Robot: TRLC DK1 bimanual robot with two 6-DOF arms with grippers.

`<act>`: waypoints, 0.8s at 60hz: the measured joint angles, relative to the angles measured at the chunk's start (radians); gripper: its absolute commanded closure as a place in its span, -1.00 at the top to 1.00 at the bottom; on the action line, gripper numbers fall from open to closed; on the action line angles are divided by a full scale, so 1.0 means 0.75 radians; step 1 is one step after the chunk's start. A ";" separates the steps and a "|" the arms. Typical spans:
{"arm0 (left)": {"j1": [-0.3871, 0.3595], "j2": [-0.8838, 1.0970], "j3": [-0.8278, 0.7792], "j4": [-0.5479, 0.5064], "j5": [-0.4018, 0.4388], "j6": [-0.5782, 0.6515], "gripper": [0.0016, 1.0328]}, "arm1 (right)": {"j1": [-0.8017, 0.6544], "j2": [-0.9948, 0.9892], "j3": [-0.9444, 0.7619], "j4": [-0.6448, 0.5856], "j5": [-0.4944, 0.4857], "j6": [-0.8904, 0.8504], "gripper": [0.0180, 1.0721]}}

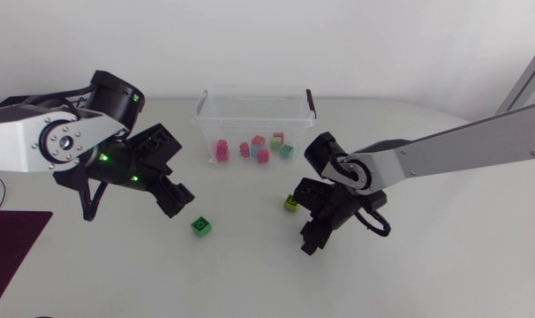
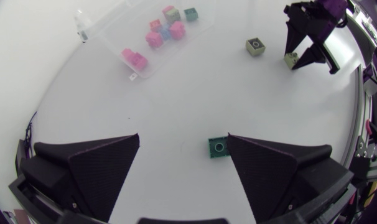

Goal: Pick up the duplo bricks and place them in the container

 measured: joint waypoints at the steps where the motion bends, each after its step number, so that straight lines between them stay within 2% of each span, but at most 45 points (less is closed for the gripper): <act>1: -0.004 0.005 -0.004 0.000 0.000 0.005 0.89 | -0.003 -0.002 0.000 0.000 -0.001 0.000 -0.59; 16: -0.076 0.138 -0.040 -0.001 -0.011 0.015 0.89 | -0.043 -0.176 -0.001 -0.094 0.000 0.000 -0.59; 30: -0.099 0.258 -0.040 0.001 -0.021 0.014 0.86 | -0.053 -0.361 0.049 -0.191 0.000 0.002 -0.59; 40: -0.100 0.364 -0.040 0.035 -0.025 0.014 0.76 | -0.050 -0.445 0.147 -0.253 0.000 0.027 -0.59; 48: -0.117 0.403 -0.040 0.061 -0.030 0.014 0.45 | -0.050 -0.476 0.254 -0.267 -0.001 0.059 -0.59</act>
